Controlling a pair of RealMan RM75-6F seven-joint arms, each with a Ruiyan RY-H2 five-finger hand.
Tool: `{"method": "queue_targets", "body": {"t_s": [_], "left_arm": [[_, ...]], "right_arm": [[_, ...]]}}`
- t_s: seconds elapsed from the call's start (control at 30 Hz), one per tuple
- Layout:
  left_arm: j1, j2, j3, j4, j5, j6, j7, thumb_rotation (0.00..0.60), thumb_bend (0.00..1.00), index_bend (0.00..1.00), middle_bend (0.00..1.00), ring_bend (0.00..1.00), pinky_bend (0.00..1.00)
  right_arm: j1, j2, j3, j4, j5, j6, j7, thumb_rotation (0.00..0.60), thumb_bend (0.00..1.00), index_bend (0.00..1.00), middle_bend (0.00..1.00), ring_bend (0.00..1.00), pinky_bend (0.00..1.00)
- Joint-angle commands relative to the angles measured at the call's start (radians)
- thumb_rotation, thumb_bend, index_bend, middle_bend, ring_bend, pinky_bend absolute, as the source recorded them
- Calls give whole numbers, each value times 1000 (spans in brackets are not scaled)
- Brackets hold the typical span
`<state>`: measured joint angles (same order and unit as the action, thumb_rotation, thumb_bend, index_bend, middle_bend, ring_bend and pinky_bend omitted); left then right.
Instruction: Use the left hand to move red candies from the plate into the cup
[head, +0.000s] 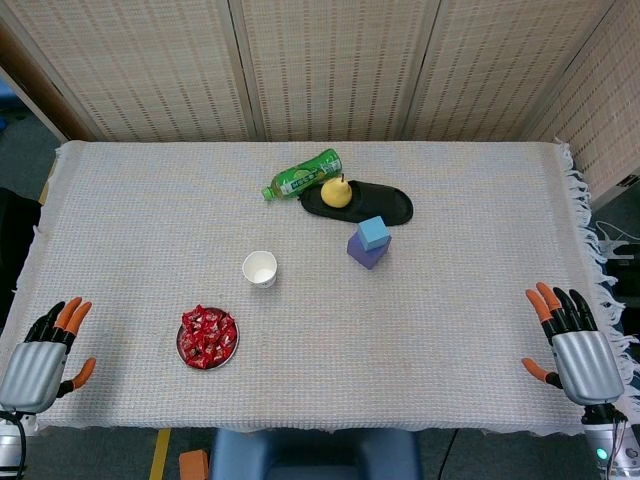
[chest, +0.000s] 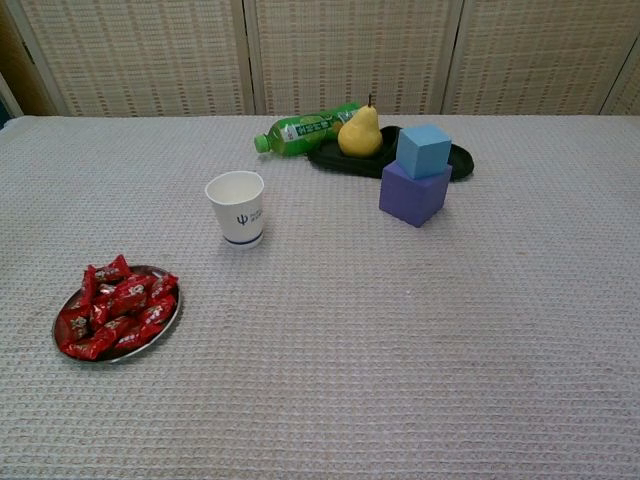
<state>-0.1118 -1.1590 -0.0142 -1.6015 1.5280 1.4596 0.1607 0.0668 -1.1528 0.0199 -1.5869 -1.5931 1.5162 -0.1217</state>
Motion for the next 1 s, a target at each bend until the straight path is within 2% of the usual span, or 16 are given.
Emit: {"method": "queue_targets", "body": {"t_s": [0.03,0.2,0.33,0.53,0.73,1.0], "left_arm": [[-1,-2,3,3,4,-2,-1,600,337,0,0,0,158],[-1,-13,15,12,43,13,-20,600,335,0,0,0,169],[-5,-38,53,15,116,14,-17,600,342,0,0,0,197],[-32,-113,88,19,150,-70,80,600,344,0,0,0,264],[-64,-190,57,-8,114,-133,252,600,344,0,0,0,364],[-122,-276,-8,-15,-10,-234,457,600,344,0,0,0,391]], "right_arm": [[-2,1,0,-2,-4,6,1,600,0,0,0,0,0],[-3,1,-2,-3,-12,10,0,600,0,0,0,0,0],[-8,3,-2,-3,-14,18,6,600,0,0,0,0,0],[-8,3,-3,-5,-13,14,5,600,0,0,0,0,0],[-1,3,-4,-9,-14,-1,2,600,0,0,0,0,0],[8,7,-6,-14,-5,-26,3,600,0,0,0,0,0]]}}
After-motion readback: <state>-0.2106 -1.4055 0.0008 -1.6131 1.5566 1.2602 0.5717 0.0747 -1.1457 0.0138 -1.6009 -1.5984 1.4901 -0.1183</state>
